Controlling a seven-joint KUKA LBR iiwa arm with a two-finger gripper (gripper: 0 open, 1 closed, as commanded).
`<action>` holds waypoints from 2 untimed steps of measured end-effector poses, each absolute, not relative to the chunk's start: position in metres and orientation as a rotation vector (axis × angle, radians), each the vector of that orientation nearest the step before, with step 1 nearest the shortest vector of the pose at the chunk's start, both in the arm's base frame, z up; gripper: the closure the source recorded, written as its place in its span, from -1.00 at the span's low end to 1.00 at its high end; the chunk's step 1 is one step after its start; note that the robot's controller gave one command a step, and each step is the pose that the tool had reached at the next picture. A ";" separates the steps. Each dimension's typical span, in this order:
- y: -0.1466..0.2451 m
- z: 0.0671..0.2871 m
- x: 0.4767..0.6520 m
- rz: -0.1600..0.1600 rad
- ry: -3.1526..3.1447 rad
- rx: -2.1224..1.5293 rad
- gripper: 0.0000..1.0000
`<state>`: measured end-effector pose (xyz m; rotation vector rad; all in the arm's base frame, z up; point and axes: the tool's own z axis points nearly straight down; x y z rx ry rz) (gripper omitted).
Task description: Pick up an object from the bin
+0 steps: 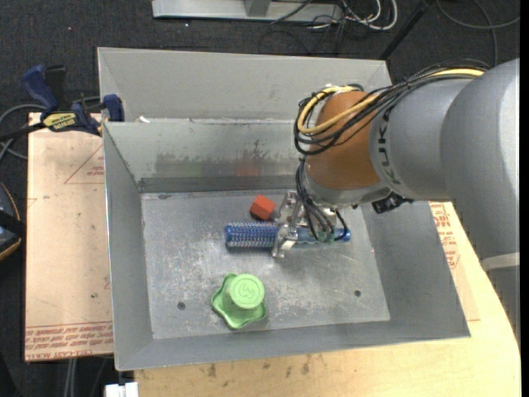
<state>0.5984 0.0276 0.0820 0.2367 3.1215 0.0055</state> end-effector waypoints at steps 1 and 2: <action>0.028 0.158 0.601 0.003 3.123 0.234 1.00; 0.028 0.184 0.602 0.002 3.129 0.232 1.00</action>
Offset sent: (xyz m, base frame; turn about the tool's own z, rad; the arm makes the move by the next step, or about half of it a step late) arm 0.0000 0.0002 0.0716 0.0000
